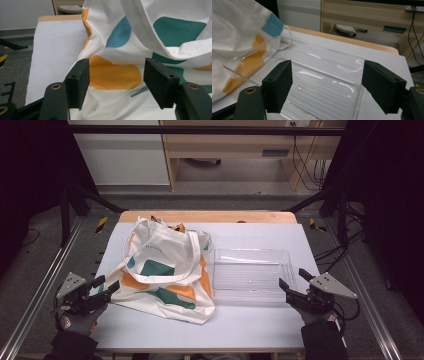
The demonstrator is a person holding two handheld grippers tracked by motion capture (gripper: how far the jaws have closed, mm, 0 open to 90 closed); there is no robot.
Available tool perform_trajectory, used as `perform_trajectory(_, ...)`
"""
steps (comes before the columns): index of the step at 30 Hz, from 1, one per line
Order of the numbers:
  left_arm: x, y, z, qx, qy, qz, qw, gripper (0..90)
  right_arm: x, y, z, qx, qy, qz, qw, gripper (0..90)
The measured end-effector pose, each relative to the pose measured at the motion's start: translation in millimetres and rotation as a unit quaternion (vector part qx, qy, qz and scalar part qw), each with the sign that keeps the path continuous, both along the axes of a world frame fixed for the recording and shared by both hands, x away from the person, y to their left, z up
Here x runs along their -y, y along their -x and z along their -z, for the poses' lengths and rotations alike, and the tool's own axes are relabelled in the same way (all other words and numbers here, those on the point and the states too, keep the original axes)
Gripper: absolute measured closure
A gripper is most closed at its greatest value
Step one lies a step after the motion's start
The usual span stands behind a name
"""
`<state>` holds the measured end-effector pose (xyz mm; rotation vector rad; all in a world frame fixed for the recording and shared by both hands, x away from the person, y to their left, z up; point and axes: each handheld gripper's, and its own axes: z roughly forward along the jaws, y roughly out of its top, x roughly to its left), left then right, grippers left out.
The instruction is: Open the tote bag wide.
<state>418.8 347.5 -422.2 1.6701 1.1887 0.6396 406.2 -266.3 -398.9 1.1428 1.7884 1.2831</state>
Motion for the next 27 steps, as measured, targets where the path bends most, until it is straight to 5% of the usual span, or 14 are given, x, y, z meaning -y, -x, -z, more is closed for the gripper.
perform_trajectory(27,11.1,1.1,-31.8,0.014,0.018,0.019,0.9996,47.2,-71.7,-7.0,-18.1,0.004,-0.012,-0.089,0.9959,29.5)
